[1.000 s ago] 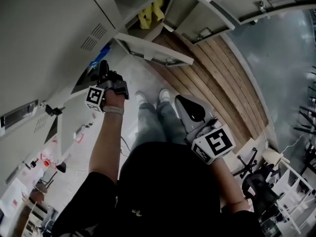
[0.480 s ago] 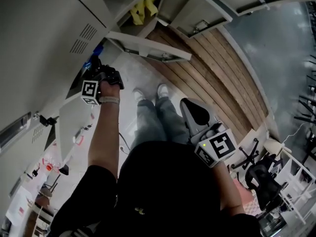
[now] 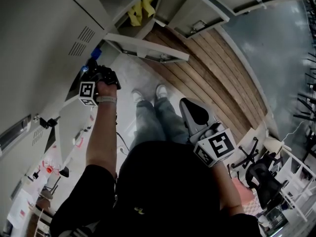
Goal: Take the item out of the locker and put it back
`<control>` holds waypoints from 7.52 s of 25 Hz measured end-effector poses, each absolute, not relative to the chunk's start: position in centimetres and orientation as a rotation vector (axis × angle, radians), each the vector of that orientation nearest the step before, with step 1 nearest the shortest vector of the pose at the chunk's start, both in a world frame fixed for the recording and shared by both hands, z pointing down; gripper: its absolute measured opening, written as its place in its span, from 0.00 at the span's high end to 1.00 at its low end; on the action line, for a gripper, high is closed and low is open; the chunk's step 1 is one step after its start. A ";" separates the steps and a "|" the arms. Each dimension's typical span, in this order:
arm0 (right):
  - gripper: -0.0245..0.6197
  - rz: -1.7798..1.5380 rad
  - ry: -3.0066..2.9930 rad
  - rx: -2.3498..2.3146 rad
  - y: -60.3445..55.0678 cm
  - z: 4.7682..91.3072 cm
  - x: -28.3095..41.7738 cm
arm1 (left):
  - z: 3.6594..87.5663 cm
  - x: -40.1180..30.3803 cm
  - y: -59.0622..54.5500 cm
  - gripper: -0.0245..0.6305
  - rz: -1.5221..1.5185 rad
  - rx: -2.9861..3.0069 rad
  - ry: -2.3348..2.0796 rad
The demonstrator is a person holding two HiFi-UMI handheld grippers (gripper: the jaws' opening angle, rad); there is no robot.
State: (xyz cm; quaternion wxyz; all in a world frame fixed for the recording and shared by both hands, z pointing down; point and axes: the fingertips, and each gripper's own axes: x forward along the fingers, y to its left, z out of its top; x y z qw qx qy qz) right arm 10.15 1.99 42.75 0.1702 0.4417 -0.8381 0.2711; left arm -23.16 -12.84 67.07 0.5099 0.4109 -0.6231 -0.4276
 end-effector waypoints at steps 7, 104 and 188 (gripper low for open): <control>0.97 0.770 -2.384 1.252 1.9 42.7 10.0 | 66.9 -22.9 -12.3 0.90 -1.057 0.985 -1.494; 0.97 0.517 -2.752 0.938 -1.8 32.3 4.8 | 32.4 -6.2 0.8 0.91 -0.678 1.476 -0.734; 0.97 0.683 -2.400 1.161 3.8 37.9 8.8 | 66.8 -22.9 -13.0 0.79 -1.118 0.938 -1.399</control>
